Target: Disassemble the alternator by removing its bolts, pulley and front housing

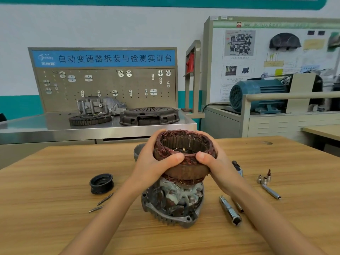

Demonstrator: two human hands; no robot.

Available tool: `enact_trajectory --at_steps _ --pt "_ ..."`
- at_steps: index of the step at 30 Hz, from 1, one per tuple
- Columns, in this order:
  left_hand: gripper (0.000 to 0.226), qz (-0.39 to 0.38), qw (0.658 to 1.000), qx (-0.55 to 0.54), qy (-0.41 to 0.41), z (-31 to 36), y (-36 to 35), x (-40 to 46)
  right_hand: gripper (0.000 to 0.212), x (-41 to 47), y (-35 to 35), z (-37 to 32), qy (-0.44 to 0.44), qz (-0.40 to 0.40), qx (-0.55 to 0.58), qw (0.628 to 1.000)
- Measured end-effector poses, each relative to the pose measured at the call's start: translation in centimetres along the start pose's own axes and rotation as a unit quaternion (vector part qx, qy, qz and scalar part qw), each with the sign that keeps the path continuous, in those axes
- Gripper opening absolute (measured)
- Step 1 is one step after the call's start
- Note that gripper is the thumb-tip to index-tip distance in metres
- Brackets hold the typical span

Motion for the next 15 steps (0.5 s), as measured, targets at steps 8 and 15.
enact_trajectory --at_steps 8,15 --pt "0.062 -0.027 0.999 -0.023 0.023 1.3 0.8 4.0 0.063 2.7 0.8 -2.7 -0.014 0.009 0.016 1.0" --pt "0.106 -0.128 0.985 -0.013 0.119 -1.2 2.4 10.1 0.054 8.4 3.0 -1.7 -0.065 -0.007 -0.027 0.998"
Point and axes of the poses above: each hand's wrist, its own x-axis towards the middle knuckle, its own y-axis out of the back of the hand, z = x × y, the point moved 1 cm from there along x, towards the middle knuckle, and after that the axes turned 2 degrees about -y, right-handed, at the moved point
